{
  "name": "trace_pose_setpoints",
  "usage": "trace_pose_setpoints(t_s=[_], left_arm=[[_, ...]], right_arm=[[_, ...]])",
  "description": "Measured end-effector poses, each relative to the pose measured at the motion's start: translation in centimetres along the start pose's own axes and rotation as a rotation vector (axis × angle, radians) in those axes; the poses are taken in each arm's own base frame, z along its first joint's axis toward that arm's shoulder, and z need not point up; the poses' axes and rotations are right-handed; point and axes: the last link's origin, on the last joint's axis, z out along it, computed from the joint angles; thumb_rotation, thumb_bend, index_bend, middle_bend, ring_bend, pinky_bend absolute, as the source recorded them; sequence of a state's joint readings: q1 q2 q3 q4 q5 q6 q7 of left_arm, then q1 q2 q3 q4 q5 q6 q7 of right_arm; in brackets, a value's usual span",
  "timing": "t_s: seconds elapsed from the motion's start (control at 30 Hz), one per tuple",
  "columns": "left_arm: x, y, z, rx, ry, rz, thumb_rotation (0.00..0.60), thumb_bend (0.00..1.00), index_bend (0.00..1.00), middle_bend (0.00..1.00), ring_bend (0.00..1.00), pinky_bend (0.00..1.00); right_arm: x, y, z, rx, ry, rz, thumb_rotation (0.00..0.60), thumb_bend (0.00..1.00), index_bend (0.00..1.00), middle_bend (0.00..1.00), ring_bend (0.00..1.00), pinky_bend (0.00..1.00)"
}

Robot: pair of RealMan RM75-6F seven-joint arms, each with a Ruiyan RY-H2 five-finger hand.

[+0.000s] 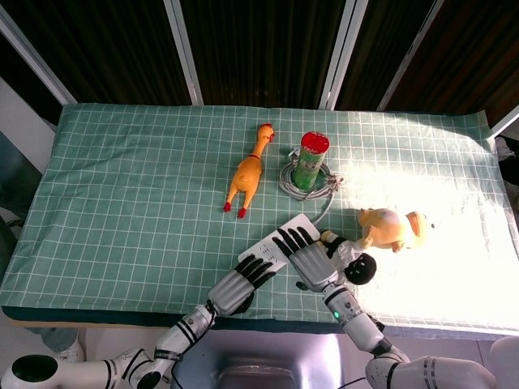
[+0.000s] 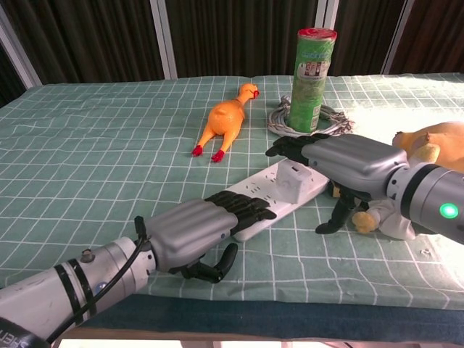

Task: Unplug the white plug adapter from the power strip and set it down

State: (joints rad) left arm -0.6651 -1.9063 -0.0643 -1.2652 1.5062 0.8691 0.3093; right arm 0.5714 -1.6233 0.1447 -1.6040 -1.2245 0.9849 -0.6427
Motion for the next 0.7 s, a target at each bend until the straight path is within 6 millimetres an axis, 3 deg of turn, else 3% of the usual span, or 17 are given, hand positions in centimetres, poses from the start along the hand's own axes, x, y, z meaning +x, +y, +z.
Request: trace_pose_setpoints(t_s=[0.27,0.53,0.7], left_arm=[[-0.1,-0.1,-0.4,0.001,-0.008,0.014,0.514,0.78,0.0,0.0,0.0,0.04],[-0.1,-0.5,-1.2,-0.002,-0.02,0.038,0.513,0.78,0.0,0.0,0.0,0.04],[-0.1,-0.7,-1.6,0.003,-0.026,0.047,0.511,0.78,0.0,0.0,0.0,0.04]], right_arm=[[-0.4,-0.5,1.1,0.018,0.003,-0.041,0.6,0.17,0.03,0.02,0.0,0.01],[0.1,-1.0,1.9,0.06,0.091,-0.142,0.6,0.22,0.22,0.18,0.02,0.13],[-0.3,-1.3,2.7,0.073,0.125,-0.199,0.6,0.24,0.25,0.21,0.04,0.15]])
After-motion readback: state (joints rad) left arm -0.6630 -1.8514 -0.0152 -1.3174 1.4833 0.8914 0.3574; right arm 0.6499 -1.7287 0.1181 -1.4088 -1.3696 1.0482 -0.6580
